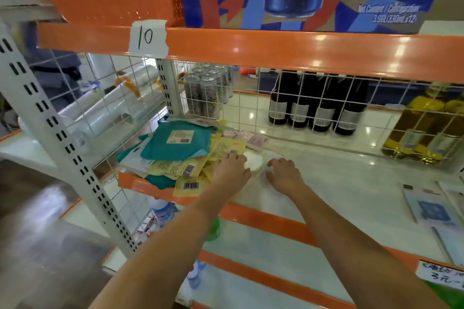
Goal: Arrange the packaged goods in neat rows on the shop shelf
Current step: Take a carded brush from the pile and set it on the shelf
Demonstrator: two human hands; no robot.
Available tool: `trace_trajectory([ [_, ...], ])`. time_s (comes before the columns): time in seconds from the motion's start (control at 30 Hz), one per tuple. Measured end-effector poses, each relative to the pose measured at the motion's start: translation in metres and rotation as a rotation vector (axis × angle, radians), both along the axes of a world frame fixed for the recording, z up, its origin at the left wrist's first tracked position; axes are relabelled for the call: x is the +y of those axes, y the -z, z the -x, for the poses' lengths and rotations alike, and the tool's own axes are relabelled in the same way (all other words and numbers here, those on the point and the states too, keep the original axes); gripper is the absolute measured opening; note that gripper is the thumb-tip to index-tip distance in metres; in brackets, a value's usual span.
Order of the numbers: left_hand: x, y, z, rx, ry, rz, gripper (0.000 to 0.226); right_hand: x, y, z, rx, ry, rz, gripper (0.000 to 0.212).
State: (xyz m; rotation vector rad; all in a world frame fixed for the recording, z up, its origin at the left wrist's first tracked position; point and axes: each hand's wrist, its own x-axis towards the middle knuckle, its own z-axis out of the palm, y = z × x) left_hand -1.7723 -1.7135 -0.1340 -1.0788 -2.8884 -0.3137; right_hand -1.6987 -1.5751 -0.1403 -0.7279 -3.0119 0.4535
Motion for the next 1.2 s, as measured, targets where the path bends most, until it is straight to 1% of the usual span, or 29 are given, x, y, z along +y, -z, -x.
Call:
trace_trajectory([
  [0.13, 0.004, 0.001, 0.017, 0.002, 0.027, -0.038, 0.038, 0.011, -0.005, 0.023, 0.031, -0.011, -0.012, 0.039],
  [0.33, 0.011, -0.005, 0.042, 0.031, -0.024, -0.006, 0.039, 0.033, -0.004, 0.065, -0.001, -0.022, -0.053, 0.040],
  [0.43, 0.009, -0.008, 0.051, 0.031, -0.055, -0.041, 0.038, 0.043, 0.001, 0.080, -0.011, 0.009, -0.060, 0.038],
  [0.53, 0.007, -0.007, 0.056, 0.019, -0.098, -0.051, 0.038, 0.048, 0.011, 0.087, -0.058, 0.013, -0.103, 0.043],
  [0.8, 0.008, -0.004, 0.062, 0.023, -0.134, -0.019, 0.039, 0.066, 0.020, 0.097, -0.037, -0.019, -0.196, 0.040],
  [0.97, 0.007, -0.009, 0.068, 0.017, -0.121, -0.007, 0.037, 0.067, 0.013, 0.107, -0.088, 0.003, -0.152, 0.038],
  [1.1, 0.005, -0.010, 0.071, 0.025, -0.076, 0.012, 0.038, 0.069, 0.006, 0.108, -0.105, 0.026, -0.087, 0.051],
  [1.2, 0.004, -0.010, 0.072, 0.023, -0.054, 0.032, 0.038, 0.066, 0.003, 0.106, -0.100, 0.111, -0.008, 0.044],
])
